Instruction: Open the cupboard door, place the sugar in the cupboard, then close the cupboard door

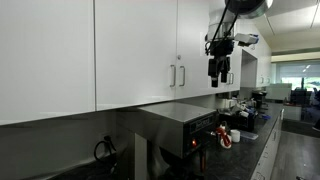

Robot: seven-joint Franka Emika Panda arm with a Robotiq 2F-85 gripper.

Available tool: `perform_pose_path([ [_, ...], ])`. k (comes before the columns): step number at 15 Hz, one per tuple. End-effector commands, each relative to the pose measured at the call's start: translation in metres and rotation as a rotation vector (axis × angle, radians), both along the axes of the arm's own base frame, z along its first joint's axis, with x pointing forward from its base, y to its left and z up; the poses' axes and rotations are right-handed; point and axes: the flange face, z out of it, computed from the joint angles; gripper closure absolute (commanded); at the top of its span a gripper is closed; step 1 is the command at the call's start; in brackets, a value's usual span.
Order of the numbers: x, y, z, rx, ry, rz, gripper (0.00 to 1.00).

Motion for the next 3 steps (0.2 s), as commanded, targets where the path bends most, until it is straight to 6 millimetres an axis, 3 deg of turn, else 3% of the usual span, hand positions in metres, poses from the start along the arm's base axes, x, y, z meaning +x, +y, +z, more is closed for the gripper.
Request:
perform_pose_path([
  [1, -0.0018, 0.0002, 0.0007, -0.001, 0.001, 0.000, 0.00],
  [3, -0.0027, 0.0000, 0.0003, -0.001, 0.001, 0.000, 0.00],
])
